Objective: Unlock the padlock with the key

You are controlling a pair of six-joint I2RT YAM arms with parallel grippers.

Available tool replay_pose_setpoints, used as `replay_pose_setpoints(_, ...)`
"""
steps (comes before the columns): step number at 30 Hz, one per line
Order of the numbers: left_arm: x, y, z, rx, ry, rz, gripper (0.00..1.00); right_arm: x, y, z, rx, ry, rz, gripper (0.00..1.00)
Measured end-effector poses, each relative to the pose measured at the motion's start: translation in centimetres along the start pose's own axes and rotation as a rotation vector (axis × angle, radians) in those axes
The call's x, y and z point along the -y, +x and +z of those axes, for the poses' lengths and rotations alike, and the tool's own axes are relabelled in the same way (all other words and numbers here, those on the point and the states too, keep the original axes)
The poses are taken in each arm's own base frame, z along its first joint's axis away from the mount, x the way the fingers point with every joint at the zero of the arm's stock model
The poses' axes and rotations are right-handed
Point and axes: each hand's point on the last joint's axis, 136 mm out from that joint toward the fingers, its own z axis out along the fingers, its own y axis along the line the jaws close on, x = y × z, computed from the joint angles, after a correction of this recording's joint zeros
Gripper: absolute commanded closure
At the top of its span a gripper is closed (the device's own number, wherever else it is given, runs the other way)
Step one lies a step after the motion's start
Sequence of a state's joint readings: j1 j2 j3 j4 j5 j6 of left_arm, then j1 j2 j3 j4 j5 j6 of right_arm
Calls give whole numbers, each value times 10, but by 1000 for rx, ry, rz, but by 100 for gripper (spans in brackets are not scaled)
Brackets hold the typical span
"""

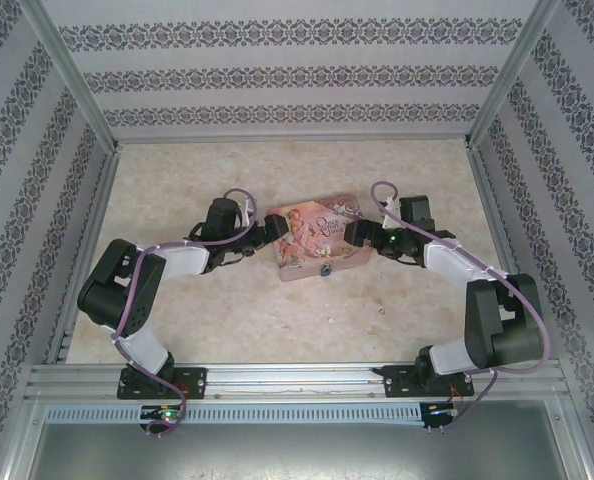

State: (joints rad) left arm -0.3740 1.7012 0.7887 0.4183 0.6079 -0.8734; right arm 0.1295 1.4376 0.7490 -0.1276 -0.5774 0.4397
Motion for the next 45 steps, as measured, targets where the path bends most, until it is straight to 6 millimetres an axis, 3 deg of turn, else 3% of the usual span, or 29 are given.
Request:
replay_pose_setpoints(17, 4, -22, 6, 37, -33, 37, 1, -16, 14, 5, -45, -30, -30, 2)
replay_pose_setpoints(40, -17, -50, -6, 94, -94, 63, 0, -69, 98, 19, -270, -111, -154, 1)
replay_pose_setpoints(45, -17, -52, -7, 93, -97, 63, 0, -73, 106, 19, -287, -116, -155, 2)
